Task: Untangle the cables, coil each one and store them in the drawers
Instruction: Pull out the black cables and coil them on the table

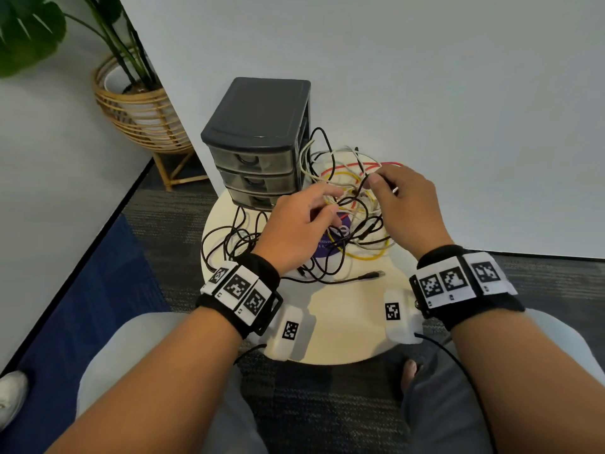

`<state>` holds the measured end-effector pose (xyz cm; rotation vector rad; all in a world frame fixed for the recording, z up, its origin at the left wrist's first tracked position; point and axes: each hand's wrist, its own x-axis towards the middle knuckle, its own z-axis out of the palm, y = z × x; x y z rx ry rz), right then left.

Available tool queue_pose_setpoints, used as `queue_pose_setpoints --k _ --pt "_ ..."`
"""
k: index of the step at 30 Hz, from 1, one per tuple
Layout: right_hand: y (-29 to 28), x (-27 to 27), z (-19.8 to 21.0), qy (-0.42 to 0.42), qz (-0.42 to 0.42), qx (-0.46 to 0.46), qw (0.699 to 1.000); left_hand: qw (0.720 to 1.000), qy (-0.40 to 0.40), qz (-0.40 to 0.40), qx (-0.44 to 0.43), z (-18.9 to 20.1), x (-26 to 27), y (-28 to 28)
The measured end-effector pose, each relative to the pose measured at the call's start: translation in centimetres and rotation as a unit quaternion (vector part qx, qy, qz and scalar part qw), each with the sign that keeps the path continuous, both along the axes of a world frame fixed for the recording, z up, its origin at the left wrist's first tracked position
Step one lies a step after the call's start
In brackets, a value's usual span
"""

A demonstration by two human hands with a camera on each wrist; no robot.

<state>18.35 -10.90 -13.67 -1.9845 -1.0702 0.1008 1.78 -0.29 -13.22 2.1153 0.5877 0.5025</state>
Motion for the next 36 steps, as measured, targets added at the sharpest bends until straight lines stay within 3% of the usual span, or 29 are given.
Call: queue_pose_setpoints --k 5,8,14,20,24,28,31,33,36 --pt "0.1 -1.0 0.3 0.011 0.017 -0.014 1.000 1.000 -0.012 0.023 0.000 -0.2 0.1 -0.2" --pt "0.0 -1.9 1.1 0.034 0.042 0.040 0.998 1.000 -0.008 0.026 0.013 -0.3 0.1 0.0" --pt "-0.1 -1.3 1.7 -0.032 -0.021 0.139 0.990 0.993 -0.008 -0.012 0.119 -0.2 0.1 -0.5" --pt "-0.4 -1.4 0.8 0.019 0.007 -0.017 1.000 0.999 -0.014 0.008 0.051 -0.5 0.1 0.0" --pt "-0.8 -2.4 1.2 0.036 0.037 -0.104 0.993 0.998 -0.040 0.046 0.005 -0.2 0.3 0.0" --pt "-1.4 -3.3 2.2 0.065 0.008 -0.185 0.981 0.997 -0.053 0.049 0.005 -0.1 0.4 0.1" --pt "-1.7 -3.5 2.1 -0.003 -0.016 -0.248 0.969 0.998 -0.052 0.040 0.017 -0.1 0.3 -0.2" --pt "-1.8 -3.0 1.7 0.008 0.012 -0.244 0.970 0.997 -0.064 0.041 0.015 0.0 0.3 -0.4" --pt "-2.1 -2.1 1.9 0.155 0.087 -0.143 0.974 0.995 -0.087 0.053 -0.018 0.0 0.2 -0.3"
